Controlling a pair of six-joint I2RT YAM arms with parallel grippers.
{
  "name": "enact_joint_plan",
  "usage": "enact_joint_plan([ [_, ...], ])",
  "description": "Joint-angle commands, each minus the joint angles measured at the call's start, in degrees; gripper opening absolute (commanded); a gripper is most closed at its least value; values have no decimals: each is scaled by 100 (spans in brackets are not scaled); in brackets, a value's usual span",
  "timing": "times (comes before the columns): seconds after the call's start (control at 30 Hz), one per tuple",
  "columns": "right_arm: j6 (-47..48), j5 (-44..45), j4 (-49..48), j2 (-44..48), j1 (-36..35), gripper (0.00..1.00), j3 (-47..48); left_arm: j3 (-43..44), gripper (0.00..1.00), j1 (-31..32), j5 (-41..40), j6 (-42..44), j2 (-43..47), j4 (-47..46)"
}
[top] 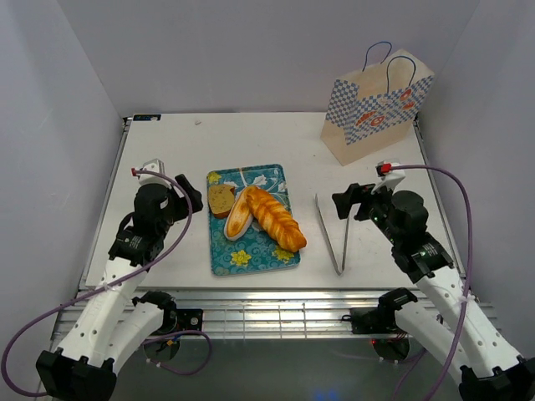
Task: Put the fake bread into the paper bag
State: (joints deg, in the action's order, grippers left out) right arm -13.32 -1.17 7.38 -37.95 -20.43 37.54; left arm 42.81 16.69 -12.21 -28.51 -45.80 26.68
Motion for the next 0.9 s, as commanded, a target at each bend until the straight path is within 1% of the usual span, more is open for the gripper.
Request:
enact_joint_plan([
  [0.0, 453, 1845, 544, -334, -864, 90, 305, 0, 93, 36, -212, -23, 256, -180],
  [0.03, 445, 2127, 659, -457, -1276, 90, 376, 0, 93, 28, -212, -23, 256, -180],
  [0.07, 323, 2399, 747, -650, -1402, 90, 438, -9, 93, 28, -212, -23, 247, -172],
  [0.13, 243, 2324, 687, -739, -1525, 90, 456, 8, 93, 36, -212, -5, 195, -172],
  [0.2, -3, 2183, 459, -731, -1543, 90, 412, 17, 93, 28, -229, 4, 151, -154],
  [0.33, -206, 2024, 98, -503, -1543, 90, 167, 8, 93, 36, -300, -5, 151, -136],
  [0.4, -337, 2181, 97, -441, -1543, 90, 157, 0, 93, 36, -282, -5, 133, -154],
  [0.47, -679, 2532, 229, -336, -1543, 90, 192, 17, 93, 28, -265, 3, 98, -136],
  [0.57, -1049, 2727, 361, -204, -1543, 90, 131, 17, 93, 36, -282, 12, 80, -128],
  [0.73, -997, 2710, 308, -63, -1543, 90, 43, 8, 93, 28, -300, 4, 80, -136],
  [0.87, -856, 2534, 334, -186, -1543, 90, 69, 8, 93, 28, -291, 4, 36, -145],
])
